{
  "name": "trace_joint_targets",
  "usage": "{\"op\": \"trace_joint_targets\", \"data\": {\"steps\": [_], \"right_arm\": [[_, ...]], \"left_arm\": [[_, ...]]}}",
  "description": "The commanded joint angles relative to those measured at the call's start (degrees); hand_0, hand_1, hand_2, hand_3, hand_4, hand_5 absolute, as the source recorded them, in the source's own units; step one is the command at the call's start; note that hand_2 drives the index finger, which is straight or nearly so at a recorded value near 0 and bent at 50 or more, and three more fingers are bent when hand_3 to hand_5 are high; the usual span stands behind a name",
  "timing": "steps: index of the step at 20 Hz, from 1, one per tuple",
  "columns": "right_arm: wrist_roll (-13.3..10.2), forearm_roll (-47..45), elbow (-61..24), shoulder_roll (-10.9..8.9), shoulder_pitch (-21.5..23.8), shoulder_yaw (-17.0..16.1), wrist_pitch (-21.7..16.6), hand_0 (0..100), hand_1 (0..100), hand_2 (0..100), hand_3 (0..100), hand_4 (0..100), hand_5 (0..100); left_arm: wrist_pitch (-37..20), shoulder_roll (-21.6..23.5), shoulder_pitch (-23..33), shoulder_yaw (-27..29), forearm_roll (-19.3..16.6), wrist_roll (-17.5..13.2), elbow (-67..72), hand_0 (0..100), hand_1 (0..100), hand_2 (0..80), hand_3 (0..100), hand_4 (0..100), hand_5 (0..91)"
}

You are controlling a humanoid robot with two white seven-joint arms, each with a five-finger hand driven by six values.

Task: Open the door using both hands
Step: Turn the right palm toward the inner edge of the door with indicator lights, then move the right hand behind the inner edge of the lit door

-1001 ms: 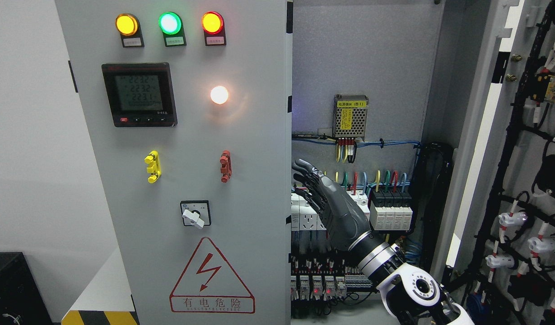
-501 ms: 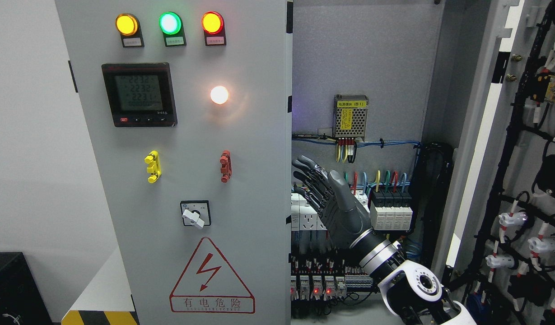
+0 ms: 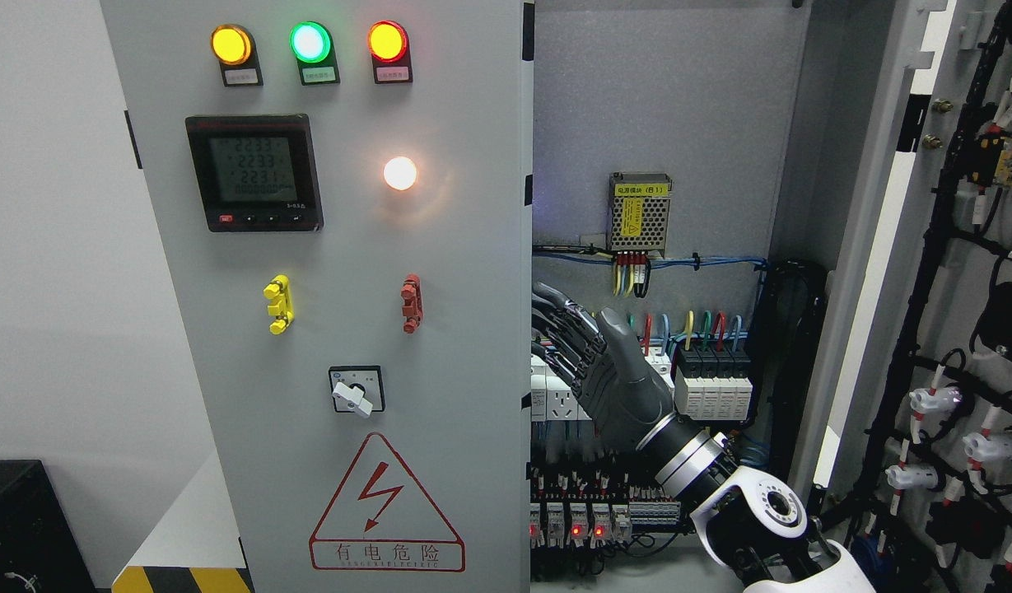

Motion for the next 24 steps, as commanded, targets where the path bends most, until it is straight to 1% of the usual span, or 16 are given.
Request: {"op": "trace_joint_targets", "data": {"steps": [1,2,4,5,9,11,14,15,17,18,22,24], "right_arm": [[0.31,-0.48,5.33,-0.20,-1.78,0.12,0.03,6,14,0,0,0,0],[1.01,-0.48,6.30,-0.20,-2.31,0.04,0.03,6,14,0,0,0,0],[5.12,-0.40,7.62,-0.20,-3.28,0.04,0.03,6,14,0,0,0,0],[5.93,-0.40,7.80,-0.20,-3.46,-0.05,0.03,6,14,0,0,0,0],[6.64,-0.57,8.06,-0.29,-3.55,-0.05,0.03,6,14,0,0,0,0],[6.73,-0.57,8.85,-0.20,-4.34,-0.14,0.12,6,14,0,0,0,0],[6.81,-0.66,8.86,-0.20,-4.43,-0.31,2.57,6,14,0,0,0,0],[7.42,-0.66,8.86,-0.20,-4.51,-0.40,2.67,6,14,0,0,0,0],[9.88,-0.66,8.77,-0.20,-4.52,-0.40,2.67,6,14,0,0,0,0],[10.24,-0.66,8.77,-0.20,-4.60,-0.40,2.75,6,14,0,0,0,0],[10.50,-0.66,8.33,-0.29,-4.69,-0.49,2.75,6,14,0,0,0,0],[10.50,-2.67,7.89,-0.20,-4.95,-0.49,2.75,6,14,0,0,0,0]], "left_arm": [[0.01,0.00,1.93,1.14,0.70,0.00,0.00,12,56,0.0,0,0,0.0],[0.01,0.00,1.93,1.14,0.70,0.00,0.00,12,56,0.0,0,0,0.0],[0.01,0.00,1.93,1.14,0.70,0.00,0.00,12,56,0.0,0,0,0.0],[0.01,0.00,1.93,1.14,0.70,0.00,0.00,12,56,0.0,0,0,0.0],[0.01,0.00,1.93,1.14,0.70,0.00,0.00,12,56,0.0,0,0,0.0],[0.01,0.00,1.93,1.14,0.70,0.00,0.00,12,56,0.0,0,0,0.0],[0.01,0.00,1.93,1.14,0.70,0.00,0.00,12,56,0.0,0,0,0.0],[0.01,0.00,1.93,1.14,0.70,0.00,0.00,12,56,0.0,0,0,0.0],[0.01,0.00,1.93,1.14,0.70,0.00,0.00,12,56,0.0,0,0,0.0],[0.01,0.00,1.93,1.14,0.70,0.00,0.00,12,56,0.0,0,0,0.0],[0.01,0.00,1.93,1.14,0.70,0.00,0.00,12,56,0.0,0,0,0.0],[0.01,0.00,1.93,1.14,0.70,0.00,0.00,12,56,0.0,0,0,0.0]]}}
